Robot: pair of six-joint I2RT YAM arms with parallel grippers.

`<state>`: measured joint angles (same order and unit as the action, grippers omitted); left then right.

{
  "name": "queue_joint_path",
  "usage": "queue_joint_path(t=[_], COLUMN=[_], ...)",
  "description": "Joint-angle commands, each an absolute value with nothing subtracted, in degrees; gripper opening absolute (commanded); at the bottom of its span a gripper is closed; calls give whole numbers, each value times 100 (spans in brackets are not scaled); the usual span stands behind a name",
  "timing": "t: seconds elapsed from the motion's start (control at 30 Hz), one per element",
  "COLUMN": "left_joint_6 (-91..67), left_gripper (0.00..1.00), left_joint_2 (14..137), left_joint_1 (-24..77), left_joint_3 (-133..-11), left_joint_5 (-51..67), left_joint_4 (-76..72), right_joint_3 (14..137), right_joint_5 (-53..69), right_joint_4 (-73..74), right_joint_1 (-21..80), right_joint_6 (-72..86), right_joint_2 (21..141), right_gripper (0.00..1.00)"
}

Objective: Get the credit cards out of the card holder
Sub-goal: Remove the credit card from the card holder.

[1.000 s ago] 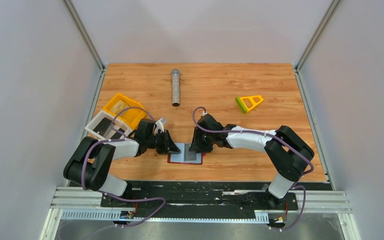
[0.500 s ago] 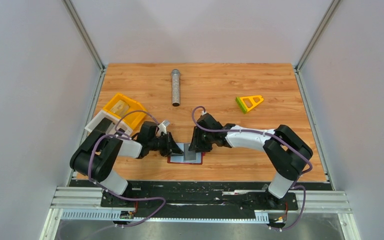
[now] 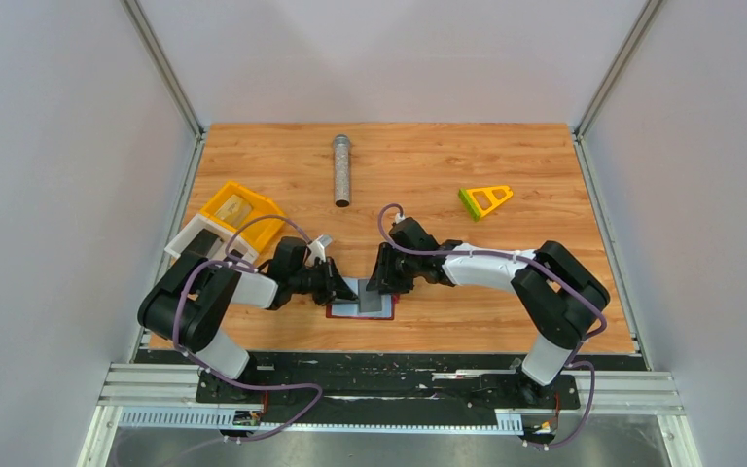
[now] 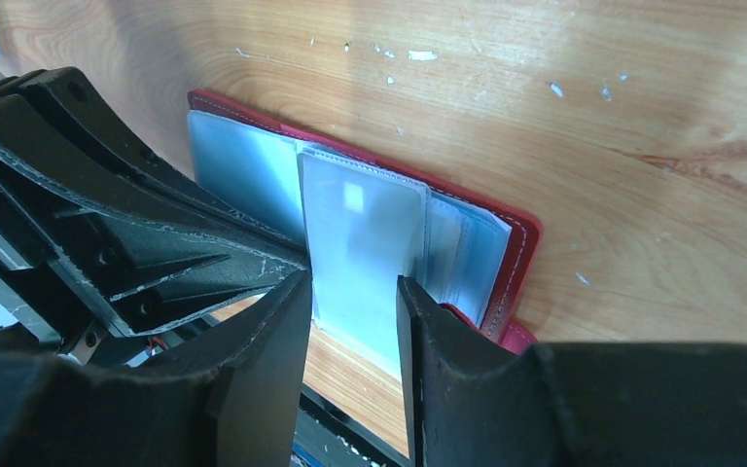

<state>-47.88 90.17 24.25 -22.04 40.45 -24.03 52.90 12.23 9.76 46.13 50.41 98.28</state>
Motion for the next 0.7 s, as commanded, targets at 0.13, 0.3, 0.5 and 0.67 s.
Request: queue_joint_path(t=[0.13, 0.3, 0.5, 0.67], left_joint_6=[-4882, -4969, -5081, -5159], left_gripper=[4, 2, 1, 1], left_joint_2=[9040, 9027, 9138, 9168], left_joint_1=[2528, 2560, 2599, 2609], left_joint_3=[-2095, -2087, -2052, -2001], left_joint_5=[4068, 4022, 3898, 3905], left_joint_4=[-2728, -2764, -2821, -2969], right_joint_3=[5159, 5316, 5300, 5331], right_joint_5=[1665, 1042, 930, 949], right_joint_4=[414, 1148, 1401, 1415], right_joint_1=[4540, 4530, 4527, 4527], right_joint_6=[5081, 4855, 4819, 4773], right_joint_2=[9771, 9614, 9527, 9622], right_gripper=[39, 40, 40, 40])
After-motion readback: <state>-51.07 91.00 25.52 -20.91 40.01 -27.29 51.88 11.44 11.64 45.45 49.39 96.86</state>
